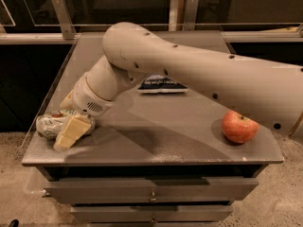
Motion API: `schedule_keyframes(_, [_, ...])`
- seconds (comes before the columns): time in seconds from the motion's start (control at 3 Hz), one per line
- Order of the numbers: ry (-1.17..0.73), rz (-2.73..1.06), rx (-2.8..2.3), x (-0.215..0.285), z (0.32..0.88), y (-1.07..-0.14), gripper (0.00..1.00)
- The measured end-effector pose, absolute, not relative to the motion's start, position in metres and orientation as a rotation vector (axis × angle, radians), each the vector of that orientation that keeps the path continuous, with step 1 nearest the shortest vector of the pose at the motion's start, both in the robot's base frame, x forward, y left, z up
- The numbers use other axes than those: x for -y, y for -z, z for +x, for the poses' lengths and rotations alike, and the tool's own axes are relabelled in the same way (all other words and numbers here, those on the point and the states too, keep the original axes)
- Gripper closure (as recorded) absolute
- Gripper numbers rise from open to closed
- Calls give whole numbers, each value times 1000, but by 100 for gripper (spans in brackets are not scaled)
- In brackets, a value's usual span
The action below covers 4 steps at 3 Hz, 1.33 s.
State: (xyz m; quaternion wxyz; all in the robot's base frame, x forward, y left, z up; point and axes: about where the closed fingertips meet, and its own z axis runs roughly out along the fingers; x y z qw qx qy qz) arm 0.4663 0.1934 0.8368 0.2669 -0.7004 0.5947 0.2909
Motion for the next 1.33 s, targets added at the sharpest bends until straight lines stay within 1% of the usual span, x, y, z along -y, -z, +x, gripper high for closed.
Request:
schedule_keyframes(0.33, [-786, -1888, -1602, -192, 466, -841, 63])
schedule_keyframes(0.67, [-781, -1855, -1536, -171, 468, -884, 87])
schedule_keyframes(1.0, [-753, -1802, -1441, -141, 471, -939, 100])
schedule_keyframes(1.33, [-747, -1791, -1423, -136, 472, -949, 100])
